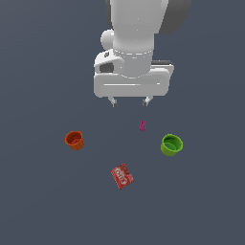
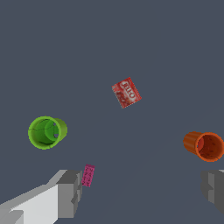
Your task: Pick up a designated object from a clutter of objects.
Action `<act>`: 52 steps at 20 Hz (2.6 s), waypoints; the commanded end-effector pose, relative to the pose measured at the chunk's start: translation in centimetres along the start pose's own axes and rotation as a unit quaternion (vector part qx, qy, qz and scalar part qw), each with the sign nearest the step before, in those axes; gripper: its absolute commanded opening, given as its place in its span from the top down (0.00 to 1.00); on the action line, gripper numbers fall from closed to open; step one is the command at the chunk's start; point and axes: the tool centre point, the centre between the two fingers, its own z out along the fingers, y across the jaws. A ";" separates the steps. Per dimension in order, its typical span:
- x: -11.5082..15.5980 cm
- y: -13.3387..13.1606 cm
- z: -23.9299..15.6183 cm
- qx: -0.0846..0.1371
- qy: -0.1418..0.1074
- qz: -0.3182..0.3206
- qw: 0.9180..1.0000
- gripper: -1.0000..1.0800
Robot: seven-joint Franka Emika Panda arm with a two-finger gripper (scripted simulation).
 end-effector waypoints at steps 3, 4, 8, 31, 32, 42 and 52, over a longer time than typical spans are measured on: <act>0.0 -0.1 0.0 0.001 -0.001 0.000 1.000 0.04; -0.1 -0.2 0.0 0.002 -0.002 0.000 1.000 0.04; -0.3 -0.9 0.2 0.012 -0.011 0.002 1.000 0.04; 3.2 -0.5 4.8 0.012 -0.015 -0.046 0.999 0.04; 3.7 -0.4 5.5 0.011 -0.015 -0.053 0.998 0.04; 8.2 1.0 14.1 0.006 -0.017 -0.132 0.991 0.04; 10.9 2.3 23.1 0.004 -0.020 -0.205 0.979 0.04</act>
